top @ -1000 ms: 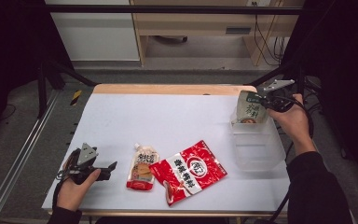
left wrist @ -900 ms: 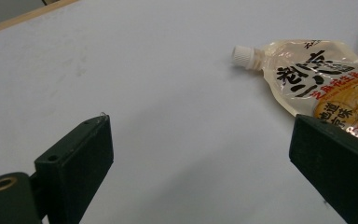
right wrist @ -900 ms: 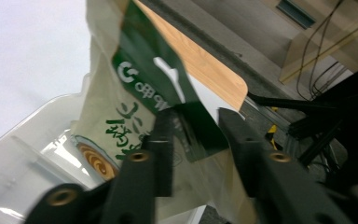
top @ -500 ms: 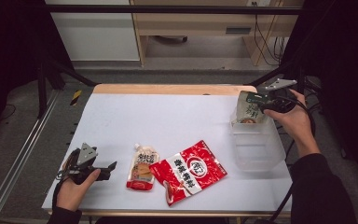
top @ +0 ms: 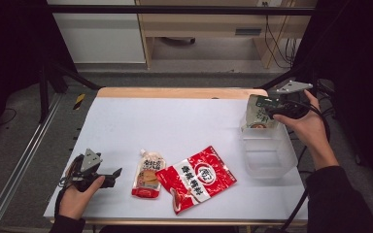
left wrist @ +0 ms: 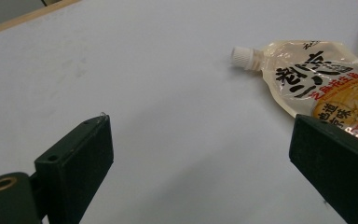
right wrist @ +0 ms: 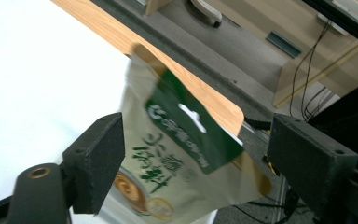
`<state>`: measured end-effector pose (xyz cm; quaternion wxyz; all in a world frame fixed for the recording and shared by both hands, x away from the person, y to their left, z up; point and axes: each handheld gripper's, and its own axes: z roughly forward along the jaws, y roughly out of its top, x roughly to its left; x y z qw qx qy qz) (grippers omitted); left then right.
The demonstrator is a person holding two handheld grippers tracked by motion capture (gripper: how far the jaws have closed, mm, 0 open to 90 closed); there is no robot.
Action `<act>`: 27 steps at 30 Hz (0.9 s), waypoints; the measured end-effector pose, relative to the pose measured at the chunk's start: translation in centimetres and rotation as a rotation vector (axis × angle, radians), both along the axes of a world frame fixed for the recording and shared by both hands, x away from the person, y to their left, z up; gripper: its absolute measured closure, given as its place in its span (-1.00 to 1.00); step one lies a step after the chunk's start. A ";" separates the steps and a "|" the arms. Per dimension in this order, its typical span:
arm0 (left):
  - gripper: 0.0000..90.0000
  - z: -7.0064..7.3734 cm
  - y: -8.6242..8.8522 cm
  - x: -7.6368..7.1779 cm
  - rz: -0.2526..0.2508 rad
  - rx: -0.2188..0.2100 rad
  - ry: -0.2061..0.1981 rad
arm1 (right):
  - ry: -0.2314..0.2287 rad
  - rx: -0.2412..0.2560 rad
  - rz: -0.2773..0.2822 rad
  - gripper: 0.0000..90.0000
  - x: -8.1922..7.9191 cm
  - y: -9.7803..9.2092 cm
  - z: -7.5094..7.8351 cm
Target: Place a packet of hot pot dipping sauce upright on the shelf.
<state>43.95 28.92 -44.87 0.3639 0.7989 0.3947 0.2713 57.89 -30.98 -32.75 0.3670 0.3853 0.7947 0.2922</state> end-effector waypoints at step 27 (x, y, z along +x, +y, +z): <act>-0.86 0.2 -1.0 -0.4 -0.053 0.023 0.006 | -0.027 0.041 0.321 -0.72 -8.7 14.5 -0.4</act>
